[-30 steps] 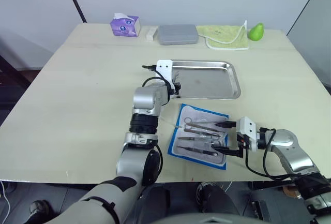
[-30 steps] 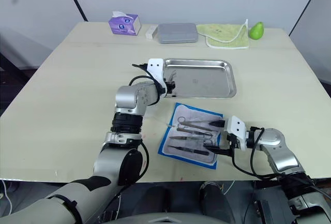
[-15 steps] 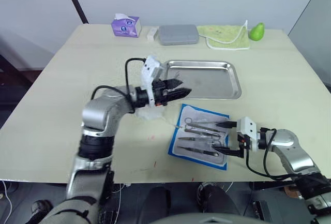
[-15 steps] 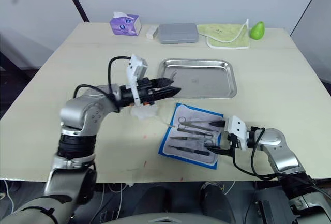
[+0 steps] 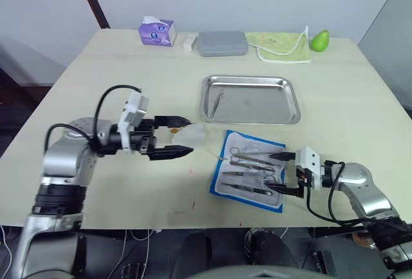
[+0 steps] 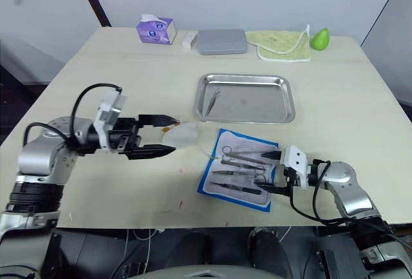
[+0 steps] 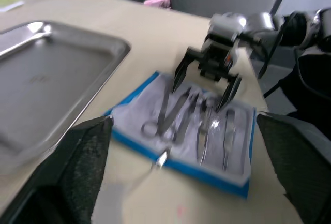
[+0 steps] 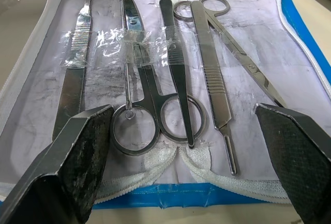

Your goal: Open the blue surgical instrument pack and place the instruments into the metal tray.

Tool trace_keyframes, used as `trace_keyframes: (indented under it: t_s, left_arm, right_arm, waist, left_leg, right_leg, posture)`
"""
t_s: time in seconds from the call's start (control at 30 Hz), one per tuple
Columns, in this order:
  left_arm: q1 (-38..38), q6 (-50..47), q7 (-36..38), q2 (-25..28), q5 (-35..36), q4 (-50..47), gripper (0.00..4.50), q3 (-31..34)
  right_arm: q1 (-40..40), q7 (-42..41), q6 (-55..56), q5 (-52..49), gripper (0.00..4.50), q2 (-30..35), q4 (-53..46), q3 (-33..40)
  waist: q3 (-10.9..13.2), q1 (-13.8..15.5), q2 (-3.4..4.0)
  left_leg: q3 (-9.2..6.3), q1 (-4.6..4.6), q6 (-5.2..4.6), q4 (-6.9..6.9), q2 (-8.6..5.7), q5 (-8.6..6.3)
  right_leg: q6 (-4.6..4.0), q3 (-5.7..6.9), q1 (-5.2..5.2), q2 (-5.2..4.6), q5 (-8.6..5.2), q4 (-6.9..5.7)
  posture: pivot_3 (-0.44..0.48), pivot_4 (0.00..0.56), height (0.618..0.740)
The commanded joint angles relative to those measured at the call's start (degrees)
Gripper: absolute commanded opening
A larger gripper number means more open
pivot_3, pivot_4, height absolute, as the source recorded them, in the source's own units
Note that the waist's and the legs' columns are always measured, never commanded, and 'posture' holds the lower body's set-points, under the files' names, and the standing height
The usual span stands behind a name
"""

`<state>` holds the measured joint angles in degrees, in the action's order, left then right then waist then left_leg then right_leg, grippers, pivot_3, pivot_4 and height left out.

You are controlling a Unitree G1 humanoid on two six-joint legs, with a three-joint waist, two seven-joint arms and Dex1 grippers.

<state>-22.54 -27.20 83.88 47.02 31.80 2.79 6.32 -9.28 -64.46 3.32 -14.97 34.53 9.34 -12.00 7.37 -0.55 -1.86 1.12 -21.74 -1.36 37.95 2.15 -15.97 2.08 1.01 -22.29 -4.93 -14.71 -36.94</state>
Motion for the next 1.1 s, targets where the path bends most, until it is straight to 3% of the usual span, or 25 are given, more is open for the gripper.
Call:
trace_keyframes:
  t_s: [0.03, 0.3, 0.57, 0.67, 0.73, 1.1]
  left_arm:
    - [0.84, 2.06, 1.46, 1.89, 0.22, -0.11, 4.46, 1.31]
    - [-2.24, 1.51, -0.52, 0.69, -1.33, -1.33, 4.46, -2.65]
    - [-9.93, 3.28, -1.29, -2.2, -6.69, -0.9, 4.46, -10.69]
    - [-13.22, 2.46, -1.64, -4.1, -8.31, 0.47, 3.58, -13.82]
    - [-15.55, 4.61, -1.13, -5.85, -11.24, 1.82, 2.66, -17.3]
    - [-20.72, 10.9, -4.03, -13.24, -22.7, 8.51, 2.66, -27.08]
  right_arm:
    - [4.0, 1.32, -2.78, 4.77, 4.5, 1.67, 5.55, -1.57]
    - [5.73, 0.44, -2.14, 2.65, 4.5, 1.37, 2.85, -0.04]
    - [8.29, 1.55, -2.83, 2.71, 4.5, 1.47, -1.46, 0.52]
    - [8.73, 2.02, -2.83, 3.06, 4.5, 1.5, -1.88, 0.46]
    - [8.87, 2.52, -2.99, 3.17, 4.5, 1.47, -2.2, 0.44]
    - [9.74, 4.41, -3.72, 3.1, 4.5, 1.29, -3.95, 0.03]
  waist:
    - [0.0, 0.14, 0.0]
    - [0.05, 1.2, 0.08]
    - [0.28, 1.44, 0.17]
    - [0.36, 1.45, 0.26]
    - [0.4, 1.42, 0.31]
    - [0.59, 1.42, 0.3]
  left_leg:
    - [0.0, -0.01, 0.0, -0.02, 0.0, 0.0]
    - [0.0, -0.09, -0.01, -0.12, 0.0, 0.0]
    - [-0.01, -0.32, -0.04, -0.14, -0.03, 0.02]
    - [0.01, -0.35, -0.05, -0.14, -0.05, 0.02]
    - [0.02, -0.35, -0.05, -0.13, -0.03, 0.02]
    - [0.03, -0.36, -0.06, 0.01, -0.01, 0.02]
  right_leg:
    - [0.0, 0.08, 0.0, -0.06, 0.0, 0.03]
    - [0.0, 0.76, -0.04, -0.45, 0.01, 0.15]
    - [0.01, 0.92, -0.14, -0.34, 0.01, 0.2]
    - [0.04, 0.98, -0.16, 0.16, 0.0, 0.2]
    - [0.05, 1.05, -0.15, 0.43, 0.0, 0.19]
    - [0.29, 0.97, -0.13, 0.92, 0.1, 0.14]
  posture:
    - [0.0, 0.15, 0.736]
    - [0.0, 0.15, 0.736]
    - [0.0, 0.15, 0.736]
    - [0.0, 0.15, 0.736]
    - [0.0, 0.15, 0.736]
    - [0.0, 0.15, 0.736]
